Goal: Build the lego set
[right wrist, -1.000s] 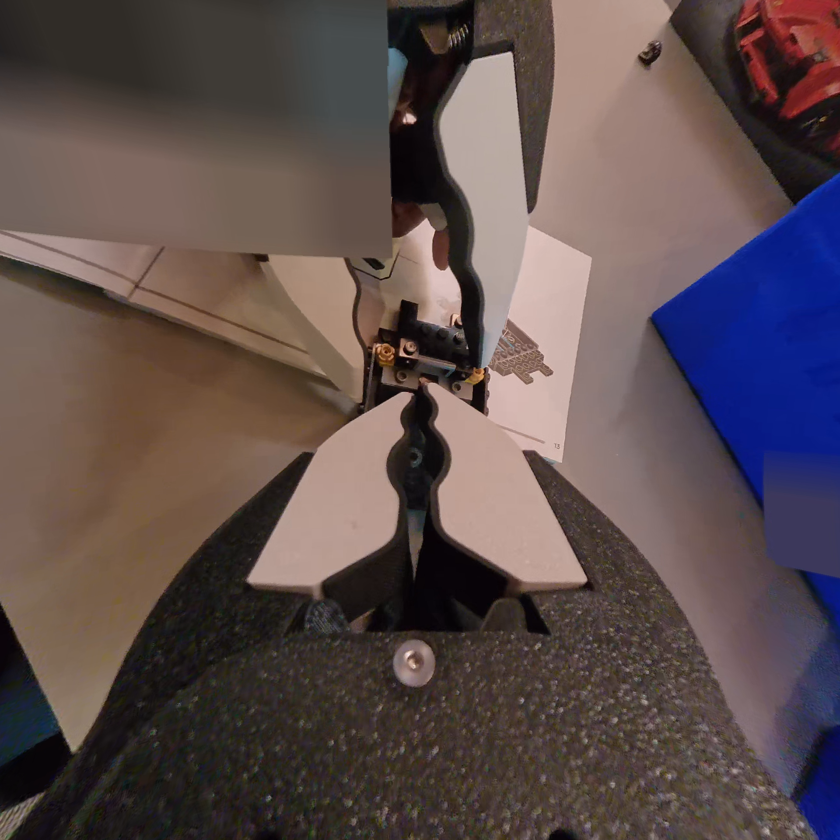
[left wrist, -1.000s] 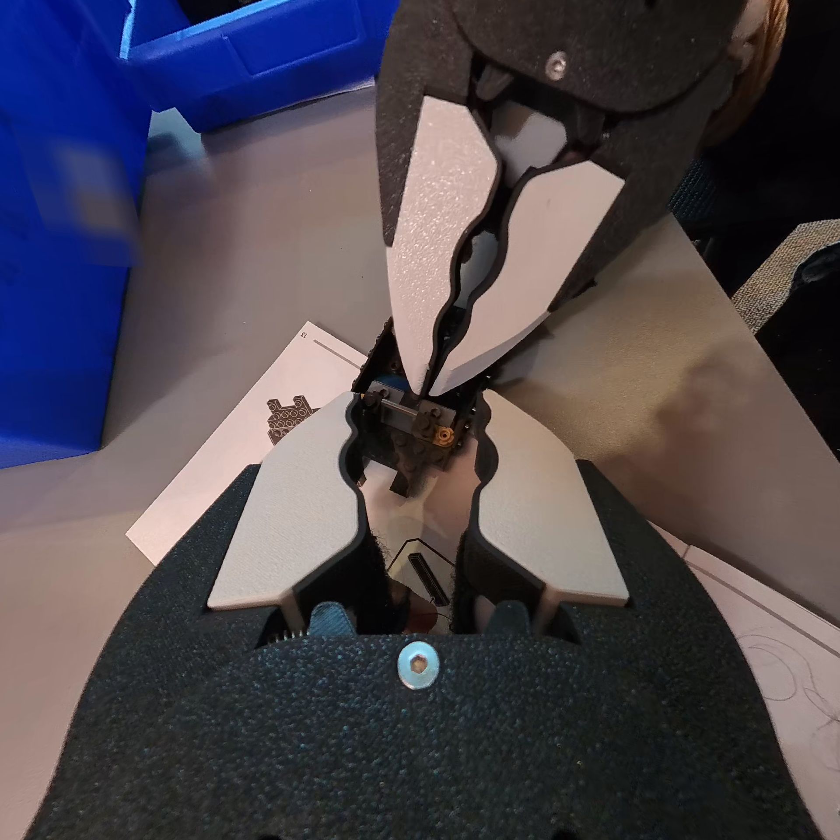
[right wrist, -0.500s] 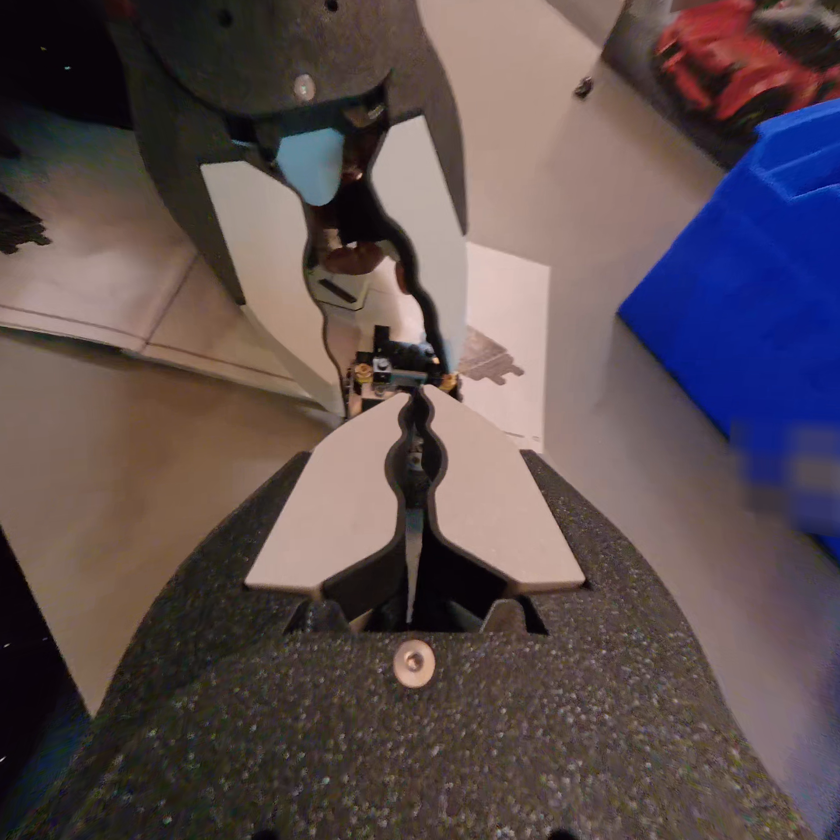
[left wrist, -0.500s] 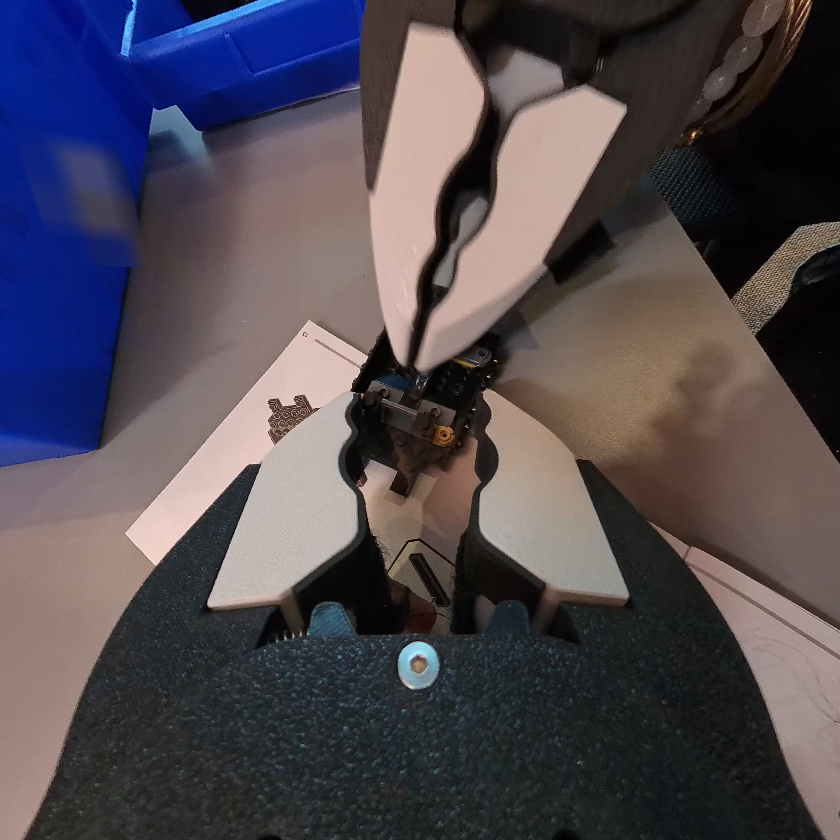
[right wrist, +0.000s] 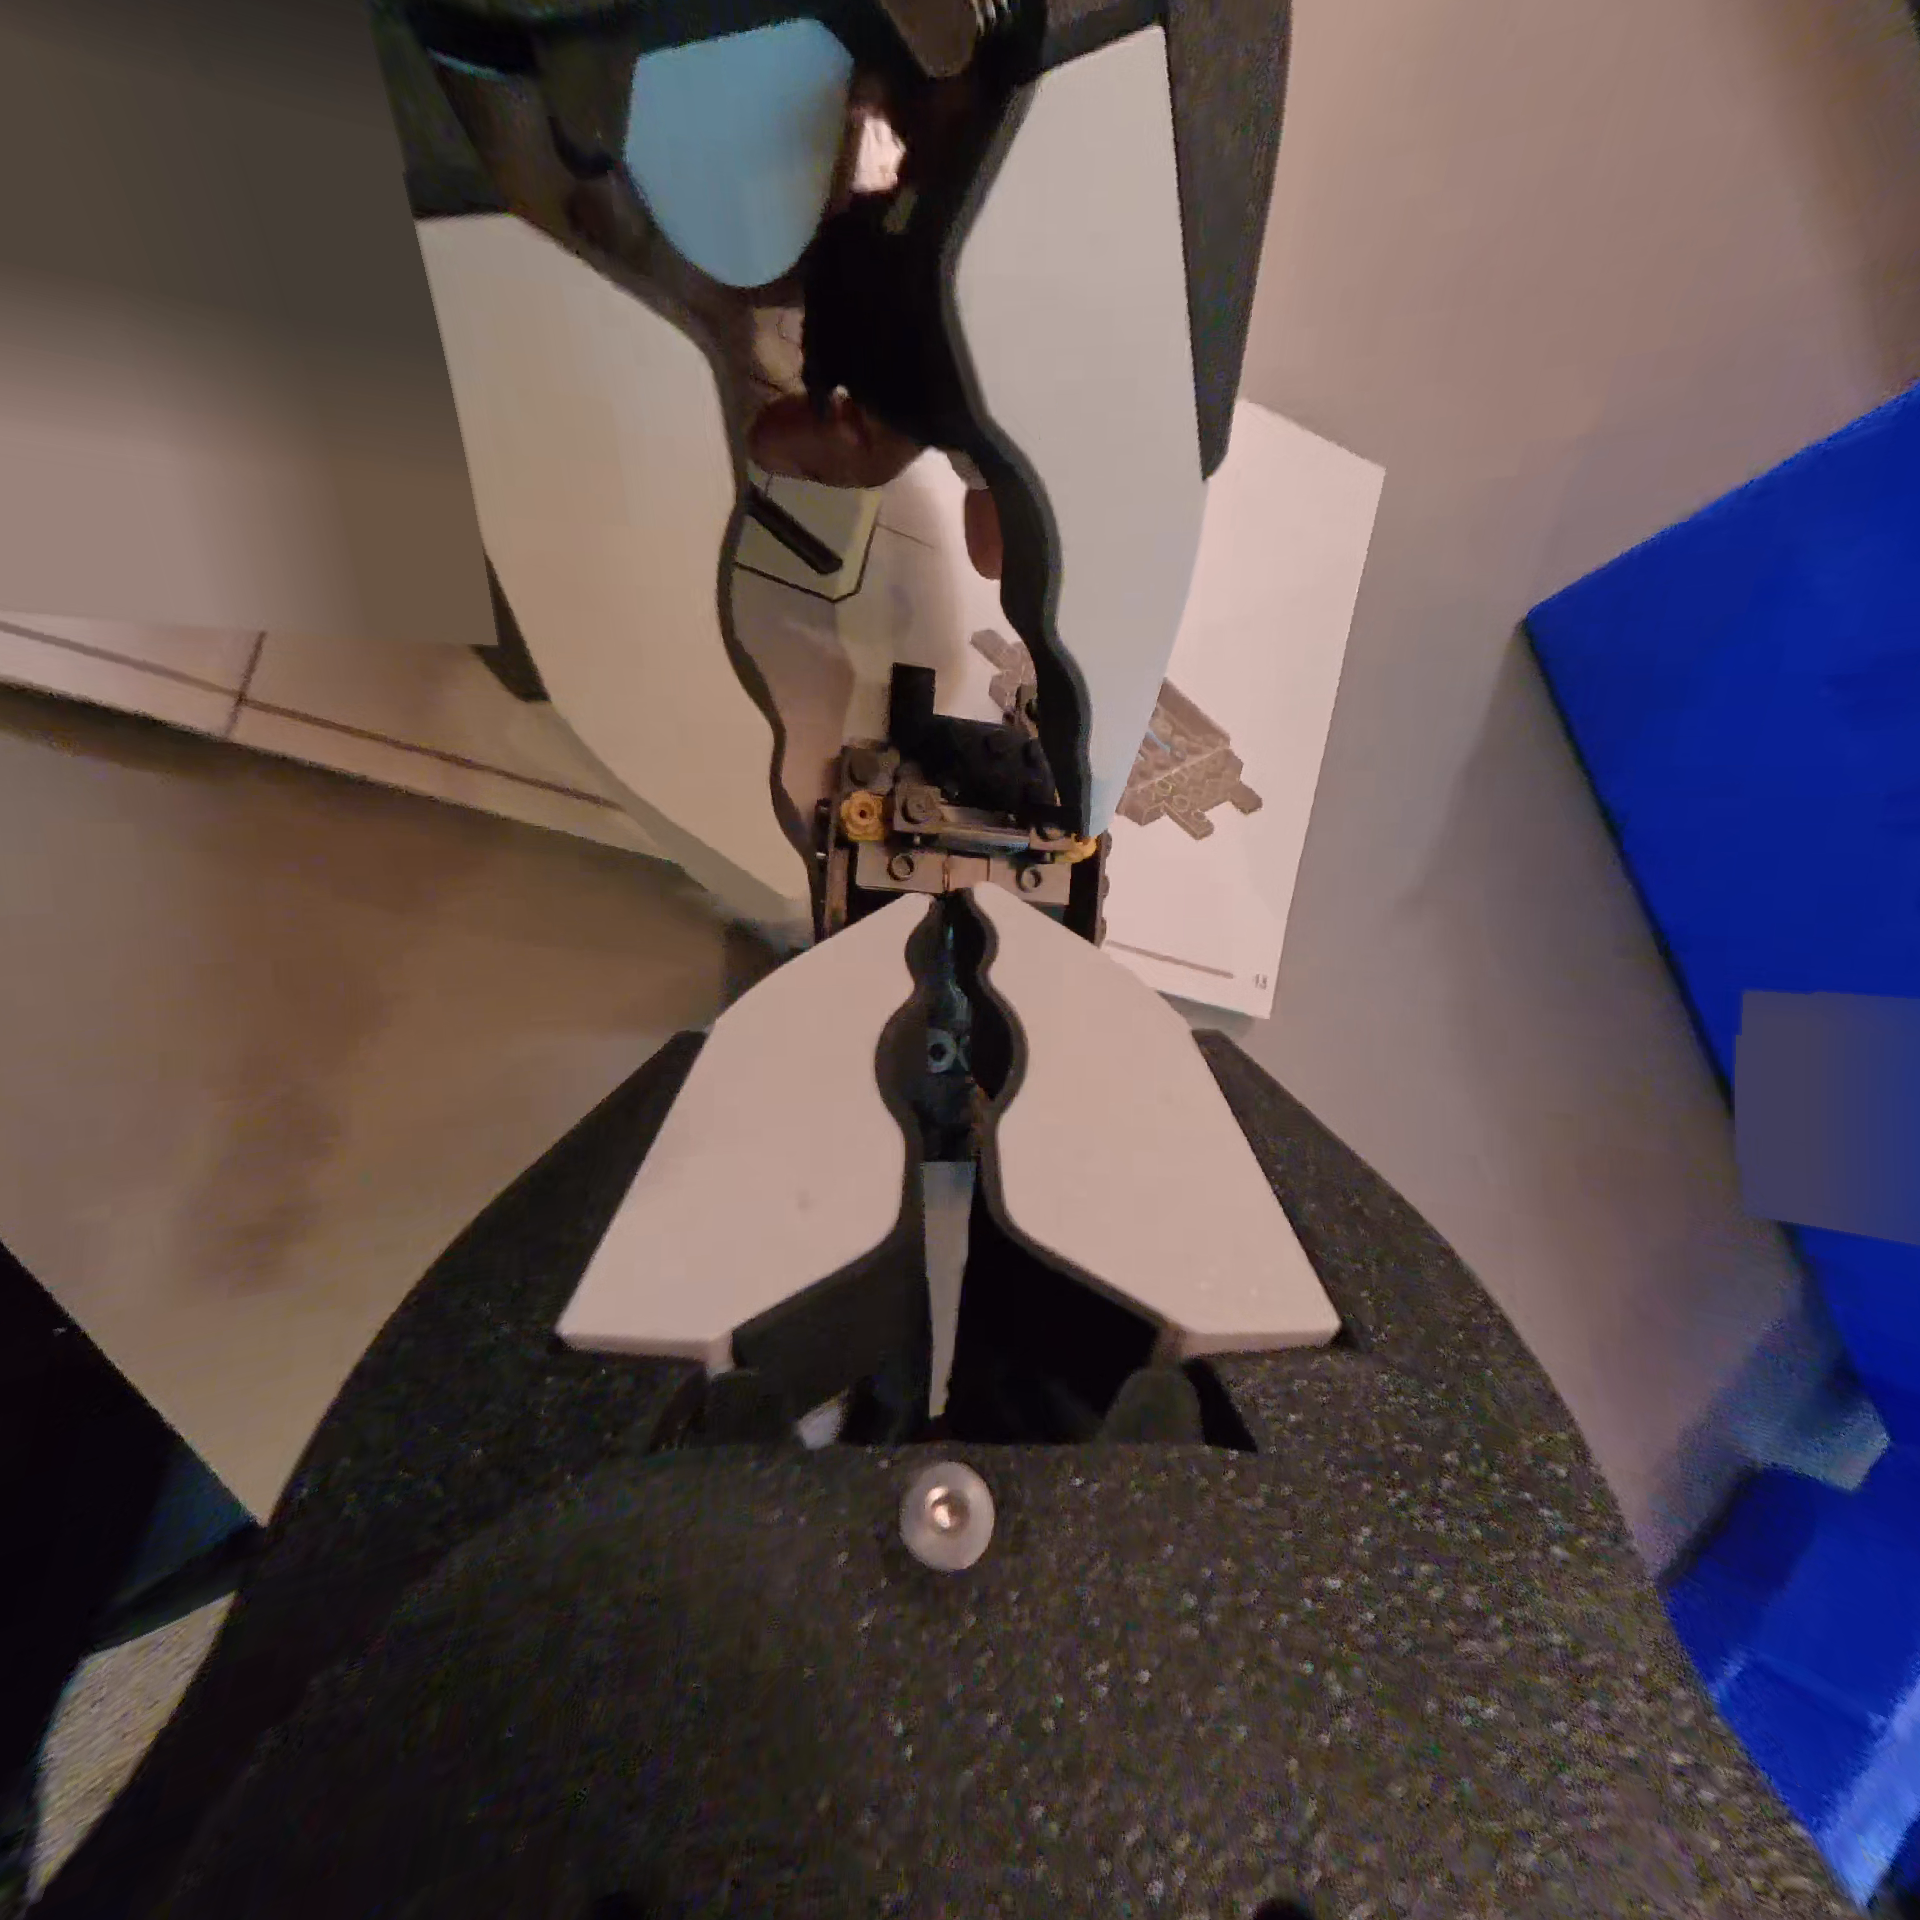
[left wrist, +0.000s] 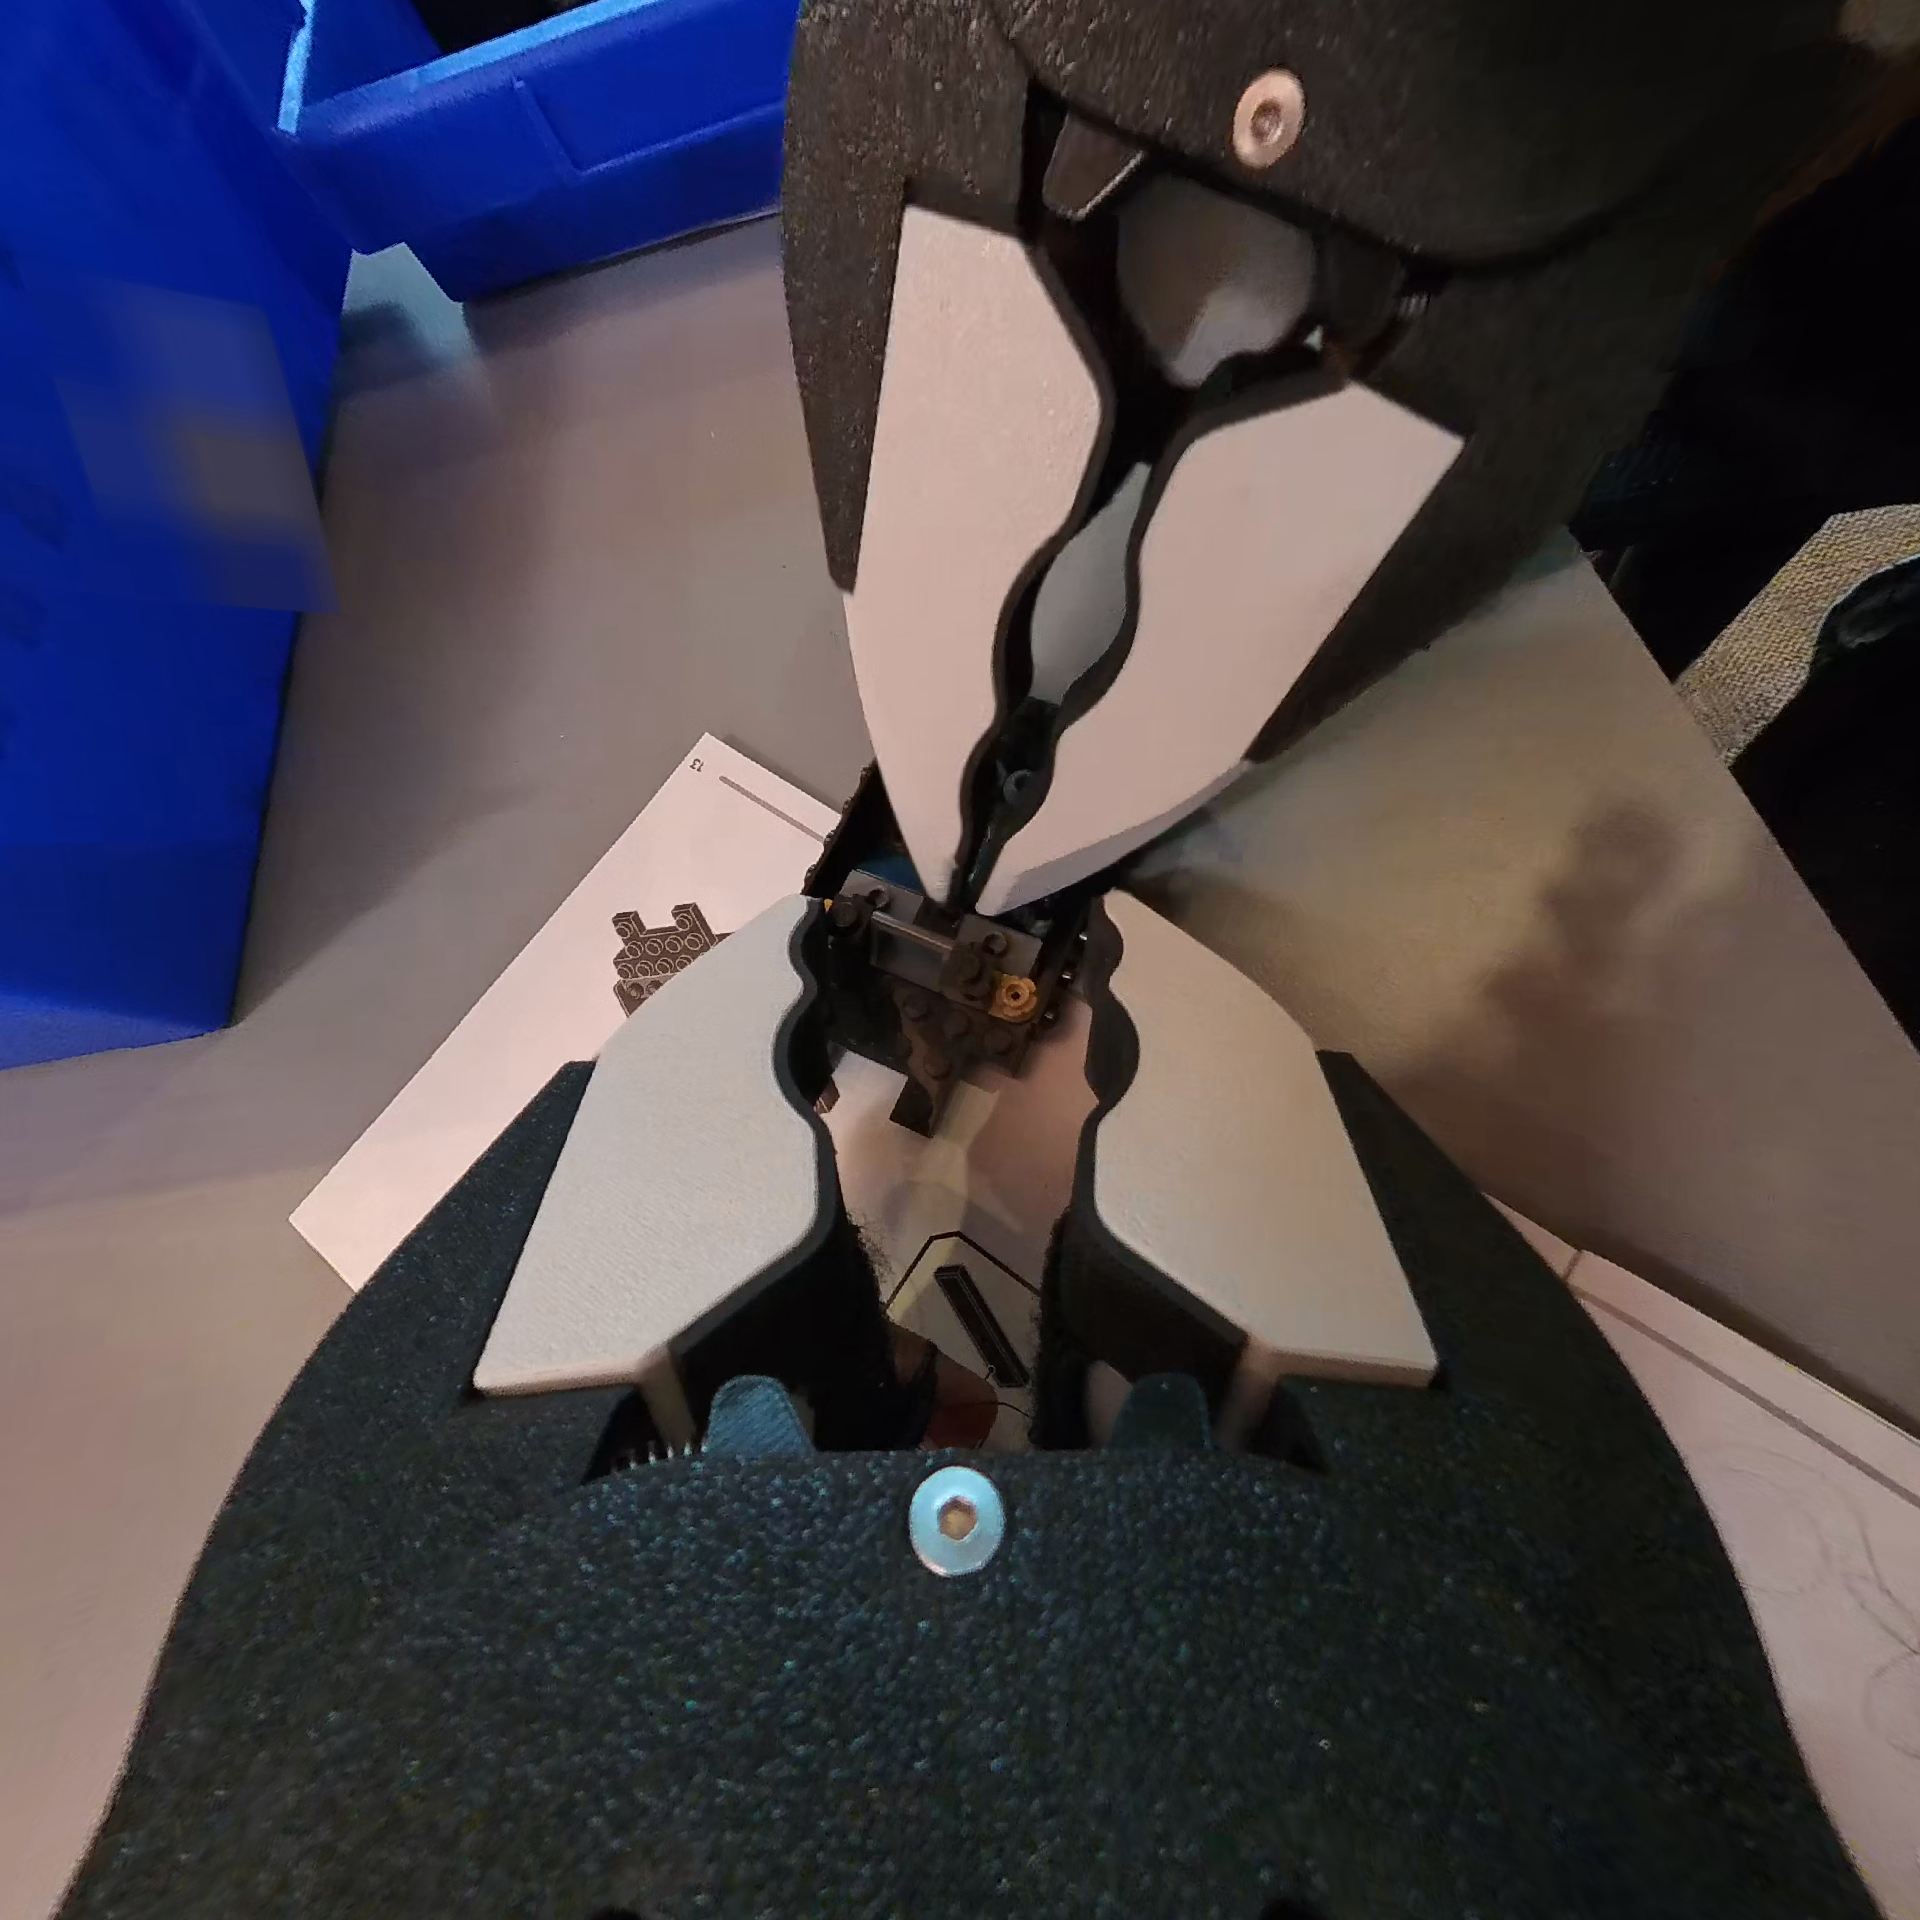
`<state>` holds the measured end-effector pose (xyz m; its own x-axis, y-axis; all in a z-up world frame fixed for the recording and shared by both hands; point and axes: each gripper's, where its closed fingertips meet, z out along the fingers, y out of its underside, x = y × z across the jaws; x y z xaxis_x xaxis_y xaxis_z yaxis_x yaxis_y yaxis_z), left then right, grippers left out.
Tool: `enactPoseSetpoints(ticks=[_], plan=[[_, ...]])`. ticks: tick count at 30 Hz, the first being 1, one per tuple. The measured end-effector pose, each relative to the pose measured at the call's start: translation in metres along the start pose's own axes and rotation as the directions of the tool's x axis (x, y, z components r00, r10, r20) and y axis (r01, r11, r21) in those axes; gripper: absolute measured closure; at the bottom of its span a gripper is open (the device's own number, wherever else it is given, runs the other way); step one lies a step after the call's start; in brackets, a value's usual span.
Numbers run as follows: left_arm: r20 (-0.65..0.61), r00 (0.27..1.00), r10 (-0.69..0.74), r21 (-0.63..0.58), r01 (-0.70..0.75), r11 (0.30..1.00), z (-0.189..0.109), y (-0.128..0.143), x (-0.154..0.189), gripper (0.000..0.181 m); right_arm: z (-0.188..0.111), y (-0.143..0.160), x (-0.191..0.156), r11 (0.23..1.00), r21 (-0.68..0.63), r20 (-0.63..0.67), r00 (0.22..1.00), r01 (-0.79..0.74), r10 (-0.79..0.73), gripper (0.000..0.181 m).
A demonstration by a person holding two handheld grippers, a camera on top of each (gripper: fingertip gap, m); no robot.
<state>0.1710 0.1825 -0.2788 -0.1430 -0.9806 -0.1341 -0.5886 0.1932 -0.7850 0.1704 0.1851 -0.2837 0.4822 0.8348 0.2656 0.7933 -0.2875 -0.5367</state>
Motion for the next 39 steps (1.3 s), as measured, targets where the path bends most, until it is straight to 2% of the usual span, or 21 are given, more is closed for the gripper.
enactPoseSetpoints(ticks=[4,10,13,15,16,19,21,23,24,26,31,39], plan=[[0.004,1.0,0.003,0.0,-0.003,1.0,0.0,0.0,0.0,0.134,0.0,0.001,0.0,0.996,-0.071,-0.008,0.999,-0.052,0.052,0.18],[0.008,1.0,0.008,0.0,-0.008,1.0,0.0,0.0,0.0,0.134,0.0,0.0,-0.001,1.0,-0.025,-0.083,0.996,-0.009,0.007,0.181],[0.008,1.0,0.007,0.0,-0.007,1.0,0.0,0.0,0.0,0.134,-0.002,-0.002,0.002,1.0,0.005,-0.154,0.988,0.01,-0.009,0.181],[0.009,1.0,0.008,-0.001,-0.008,1.0,0.0,0.0,0.0,0.134,-0.014,-0.002,0.023,0.999,0.002,-0.309,0.95,0.046,-0.043,0.181],[0.008,1.0,0.007,0.0,-0.007,1.0,0.0,0.0,0.0,0.134,-0.02,-0.002,0.029,0.999,0.009,-0.325,0.945,0.038,-0.033,0.181],[0.004,1.0,0.003,0.0,-0.003,1.0,0.0,0.0,0.0,0.134,-0.023,-0.015,0.017,0.983,0.173,-0.156,0.983,-0.066,0.094,0.181],[0.002,1.0,0.001,0.0,-0.001,1.0,0.0,0.0,0.0,0.134,-0.02,-0.014,0.011,0.971,0.202,-0.051,0.989,-0.129,0.142,0.181],[0.0,1.0,0.0,0.0,0.0,1.0,0.0,0.0,0.0,0.134,-0.017,-0.017,0.008,0.942,0.257,0.057,0.977,-0.213,0.206,0.177],[0.0,1.0,0.0,0.001,0.0,1.0,0.0,0.0,0.0,0.134,-0.015,-0.017,0.01,0.922,0.281,0.103,0.963,-0.268,0.248,0.165],[0.0,1.0,0.0,0.001,0.0,1.0,0.0,0.0,0.0,0.134,-0.009,-0.011,0.012,0.891,0.276,0.186,0.93,-0.36,0.318,0.164],[0.0,1.0,0.0,0.001,0.0,1.0,0.0,0.0,0.0,0.134,0.004,0.004,0.019,0.893,0.241,0.144,0.924,-0.381,0.355,0.135],[-0.001,1.0,0.002,0.001,-0.002,1.0,0.0,0.0,0.0,0.134,0.008,0.002,0.021,0.863,0.248,0.212,0.894,-0.44,0.395,0.131]])
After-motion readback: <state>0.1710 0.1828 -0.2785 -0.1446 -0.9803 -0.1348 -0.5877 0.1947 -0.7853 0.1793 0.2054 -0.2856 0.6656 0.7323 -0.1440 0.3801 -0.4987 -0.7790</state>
